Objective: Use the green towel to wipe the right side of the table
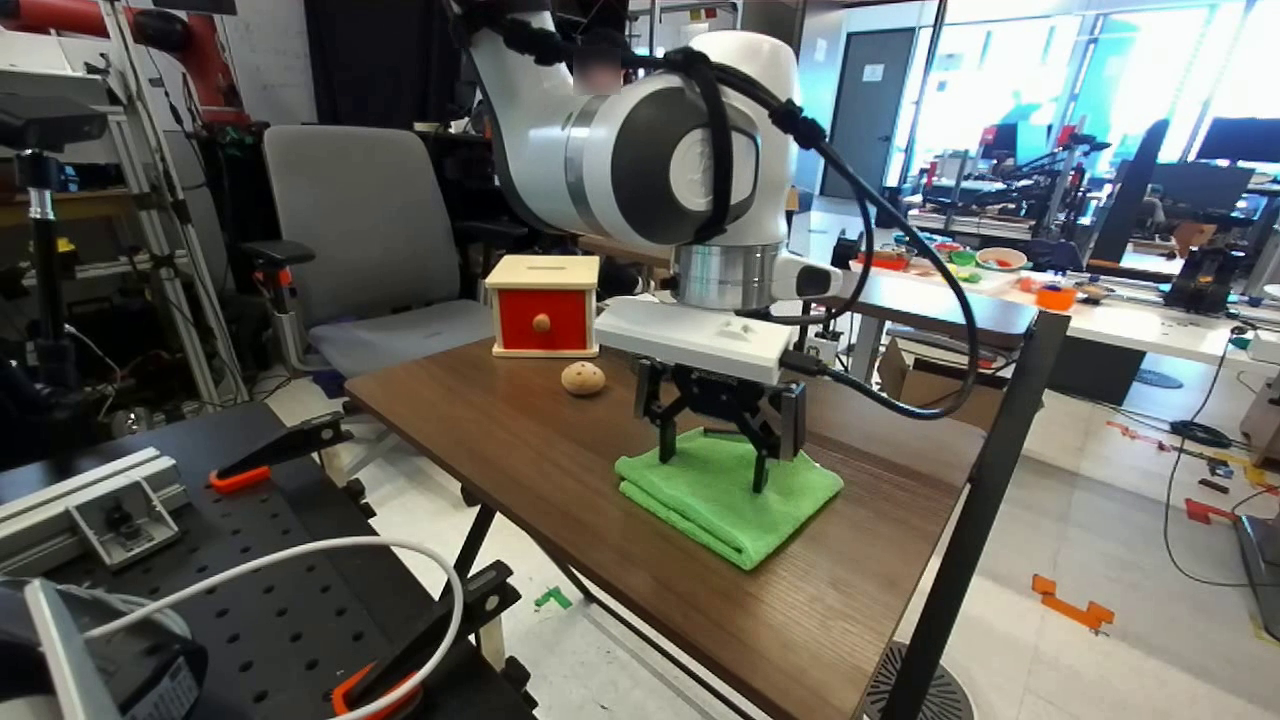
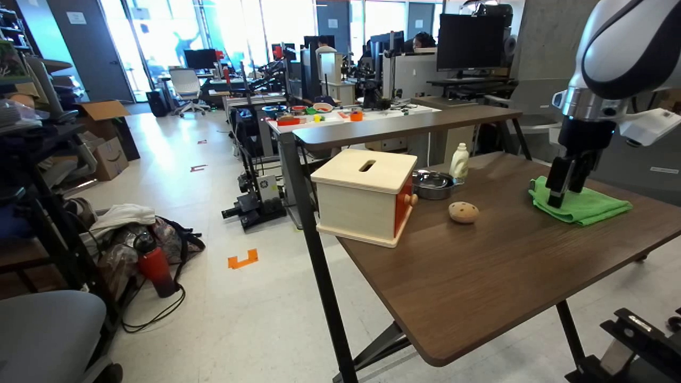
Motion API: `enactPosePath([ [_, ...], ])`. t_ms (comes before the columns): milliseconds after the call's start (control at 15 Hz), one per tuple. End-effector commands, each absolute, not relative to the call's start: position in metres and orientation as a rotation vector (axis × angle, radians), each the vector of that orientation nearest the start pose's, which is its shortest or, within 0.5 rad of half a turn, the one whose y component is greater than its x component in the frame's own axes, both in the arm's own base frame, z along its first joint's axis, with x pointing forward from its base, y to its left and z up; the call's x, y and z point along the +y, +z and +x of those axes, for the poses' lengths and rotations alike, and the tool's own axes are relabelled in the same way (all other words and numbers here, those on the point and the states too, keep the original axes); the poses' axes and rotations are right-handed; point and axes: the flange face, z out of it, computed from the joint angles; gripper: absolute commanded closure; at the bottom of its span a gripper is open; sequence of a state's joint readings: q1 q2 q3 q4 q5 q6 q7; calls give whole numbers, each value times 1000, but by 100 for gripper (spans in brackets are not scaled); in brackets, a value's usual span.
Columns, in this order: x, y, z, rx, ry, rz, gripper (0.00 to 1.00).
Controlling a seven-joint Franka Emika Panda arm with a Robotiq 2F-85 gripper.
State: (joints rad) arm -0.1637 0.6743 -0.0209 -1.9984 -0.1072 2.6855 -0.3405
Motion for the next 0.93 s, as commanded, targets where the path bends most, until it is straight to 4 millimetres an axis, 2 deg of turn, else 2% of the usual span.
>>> enactPosePath([
  [0, -62, 122, 577, -544, -1, -3128, 0],
  [133, -41, 125, 563, -620, 18, -3098, 0],
  [267, -30, 138, 552, -672, 14, -3081, 0],
  [467, -21, 184, 537, -744, -50, -3061, 0],
  [667, -10, 241, 523, -821, -129, -3043, 0],
  [733, -4, 257, 513, -803, -61, -3033, 0],
  [800, -1, 269, 497, -681, 68, -3078, 0],
  [867, 3, 284, 484, -703, 122, -3066, 0],
])
